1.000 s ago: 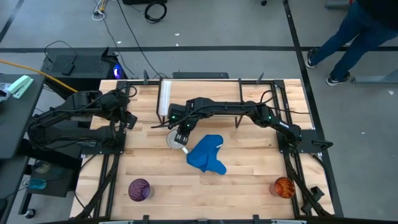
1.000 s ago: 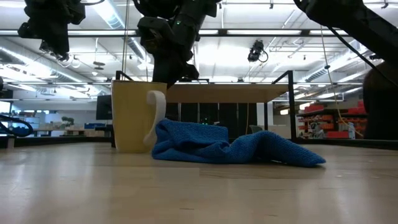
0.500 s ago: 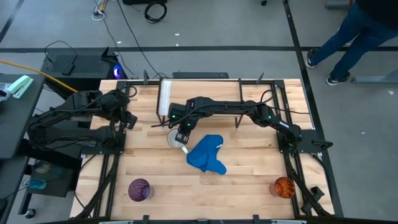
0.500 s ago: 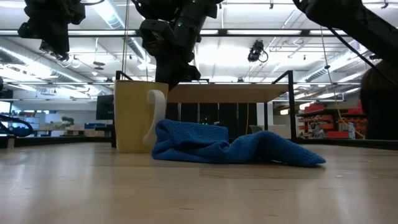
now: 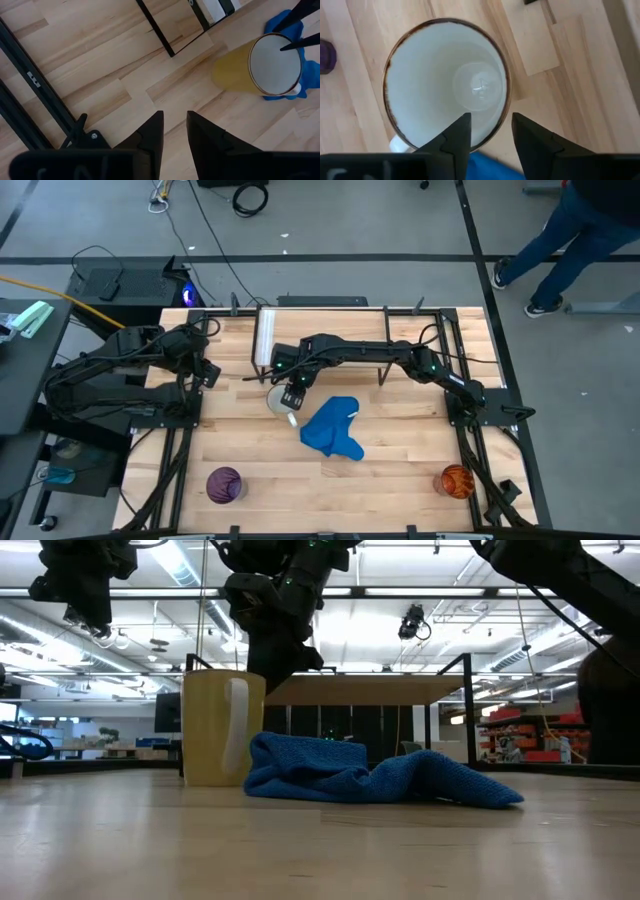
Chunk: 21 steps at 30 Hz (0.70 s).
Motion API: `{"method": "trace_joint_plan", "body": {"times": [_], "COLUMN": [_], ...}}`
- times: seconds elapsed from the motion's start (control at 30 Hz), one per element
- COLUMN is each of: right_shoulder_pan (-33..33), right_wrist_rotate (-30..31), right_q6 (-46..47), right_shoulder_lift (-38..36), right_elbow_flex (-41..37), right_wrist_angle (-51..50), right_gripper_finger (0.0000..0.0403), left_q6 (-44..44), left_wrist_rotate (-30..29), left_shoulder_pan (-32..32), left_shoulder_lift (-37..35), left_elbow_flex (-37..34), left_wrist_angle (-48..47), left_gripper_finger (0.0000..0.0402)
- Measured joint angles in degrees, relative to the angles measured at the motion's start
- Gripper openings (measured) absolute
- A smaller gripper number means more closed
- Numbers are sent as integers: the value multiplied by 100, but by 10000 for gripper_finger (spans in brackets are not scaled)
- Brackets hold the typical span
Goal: Stack small to large cups/mugs on shelf
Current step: Put the orange cup on the shelf
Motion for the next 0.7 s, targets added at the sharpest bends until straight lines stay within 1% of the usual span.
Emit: {"method": "trace_joint_plan", "body": {"times": [0.23,0.33,0.4,0.5,0.7], "right_shoulder_pan": [-22,-24,-22,34,309], "right_wrist_rotate": [47,94,234,498,1499], "right_q6": [22,22,22,-8,42], "right_shoulder_lift": [-197,-446,-636,-981,-1618], "right_elbow_flex": [12,24,24,24,24], "right_wrist_angle": [-156,-220,-336,-702,-1697], "right_gripper_finger": [162,161,160,158,158], "left_q6": [46,61,63,70,149], "left_wrist_rotate": [0,0,0,-2,0], "left_shoulder_pan": [0,0,-2,0,-1], "left_shoulder_lift": [0,0,1,0,0], "left_elbow_flex": [0,0,0,0,0], "left_wrist_angle": [0,-2,-2,-4,-5], "left_gripper_finger": [92,95,95,92,91]}}
